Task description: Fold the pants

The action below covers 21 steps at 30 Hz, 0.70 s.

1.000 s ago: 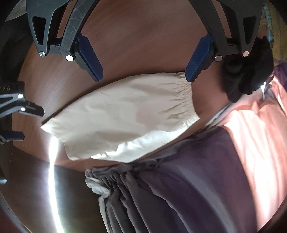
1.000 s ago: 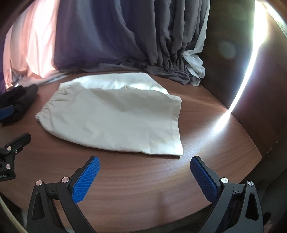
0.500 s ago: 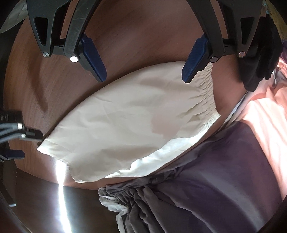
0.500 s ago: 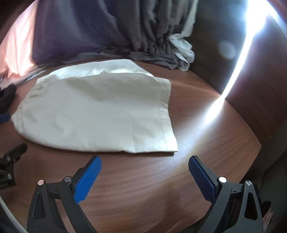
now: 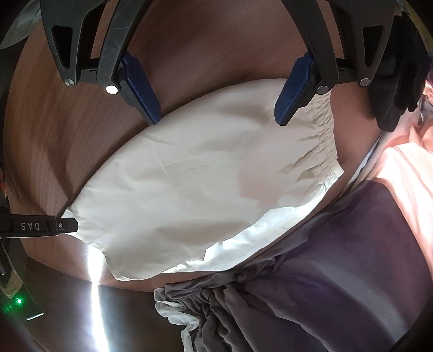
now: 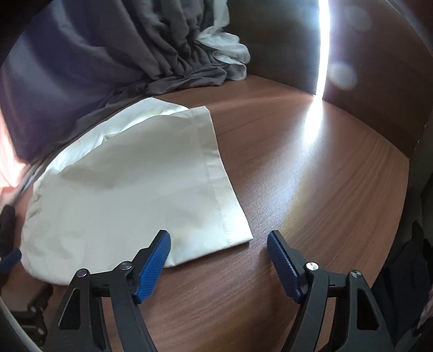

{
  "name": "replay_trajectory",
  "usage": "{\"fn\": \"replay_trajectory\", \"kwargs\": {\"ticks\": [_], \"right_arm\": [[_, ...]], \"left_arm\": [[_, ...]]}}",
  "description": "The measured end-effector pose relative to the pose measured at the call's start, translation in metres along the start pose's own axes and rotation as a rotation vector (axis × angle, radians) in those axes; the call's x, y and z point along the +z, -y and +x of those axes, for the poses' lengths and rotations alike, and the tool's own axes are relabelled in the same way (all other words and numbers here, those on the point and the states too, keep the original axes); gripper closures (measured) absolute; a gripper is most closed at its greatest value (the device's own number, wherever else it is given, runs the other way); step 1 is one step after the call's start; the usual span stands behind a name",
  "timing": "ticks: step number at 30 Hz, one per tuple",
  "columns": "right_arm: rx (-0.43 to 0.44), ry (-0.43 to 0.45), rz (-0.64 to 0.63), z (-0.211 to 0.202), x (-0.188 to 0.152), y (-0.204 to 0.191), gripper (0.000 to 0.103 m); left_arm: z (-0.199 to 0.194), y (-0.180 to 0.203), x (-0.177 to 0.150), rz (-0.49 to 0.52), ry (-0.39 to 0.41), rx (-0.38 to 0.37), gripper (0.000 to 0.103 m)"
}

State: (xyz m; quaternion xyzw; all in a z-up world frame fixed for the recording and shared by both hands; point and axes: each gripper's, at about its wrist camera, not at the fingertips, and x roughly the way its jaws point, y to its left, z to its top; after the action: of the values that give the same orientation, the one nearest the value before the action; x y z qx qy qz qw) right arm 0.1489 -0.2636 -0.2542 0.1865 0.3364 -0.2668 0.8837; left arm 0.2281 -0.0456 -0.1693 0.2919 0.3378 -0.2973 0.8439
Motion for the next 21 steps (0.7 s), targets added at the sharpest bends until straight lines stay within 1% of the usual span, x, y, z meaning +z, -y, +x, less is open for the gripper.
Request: {"fn": "replay_trajectory", "kwargs": {"ticks": [4, 5, 6, 7, 8, 9, 10, 11, 14, 16, 18, 21], "right_arm": [[0.004, -0.006, 0.008, 0.005, 0.001, 0.000, 0.038], [0.008, -0.008, 0.011, 0.005, 0.002, -0.001, 0.043], [0.008, -0.011, 0.013, 0.006, 0.003, -0.001, 0.046], [0.000, -0.015, 0.012, 0.006, 0.003, -0.002, 0.051], [-0.009, -0.016, 0.010, 0.007, 0.003, -0.003, 0.060], [-0.012, -0.019, 0.009, 0.006, 0.003, -0.002, 0.066], [-0.012, -0.024, 0.009, 0.007, 0.004, -0.001, 0.079], [0.005, -0.034, 0.016, 0.007, 0.005, 0.000, 0.083], [0.030, -0.040, 0.037, 0.004, 0.005, 0.003, 0.088], [0.038, -0.021, 0.037, -0.005, 0.006, 0.002, 0.089], [0.042, 0.003, 0.029, -0.020, 0.007, 0.001, 0.089], [0.060, 0.022, 0.041, -0.045, 0.008, 0.001, 0.089]], "left_arm": [[0.002, -0.001, 0.001, -0.007, -0.004, -0.002, 0.016], [0.003, -0.001, 0.001, -0.008, -0.006, -0.001, 0.017], [0.004, -0.001, 0.002, -0.009, -0.009, -0.002, 0.018], [0.004, -0.002, 0.002, -0.010, -0.010, -0.005, 0.020], [0.005, -0.002, 0.003, -0.012, -0.012, -0.010, 0.021], [0.005, -0.002, 0.003, -0.013, -0.012, -0.013, 0.024], [0.005, -0.002, 0.003, -0.013, -0.012, -0.018, 0.028], [0.005, -0.002, 0.003, -0.012, -0.011, -0.026, 0.031], [0.006, -0.002, 0.004, -0.006, -0.023, -0.061, 0.053], [0.004, -0.003, 0.004, -0.006, -0.028, -0.075, 0.070], [0.003, -0.007, 0.005, -0.017, -0.040, -0.097, 0.077], [-0.003, -0.013, 0.005, -0.043, -0.057, -0.143, 0.079]]}}
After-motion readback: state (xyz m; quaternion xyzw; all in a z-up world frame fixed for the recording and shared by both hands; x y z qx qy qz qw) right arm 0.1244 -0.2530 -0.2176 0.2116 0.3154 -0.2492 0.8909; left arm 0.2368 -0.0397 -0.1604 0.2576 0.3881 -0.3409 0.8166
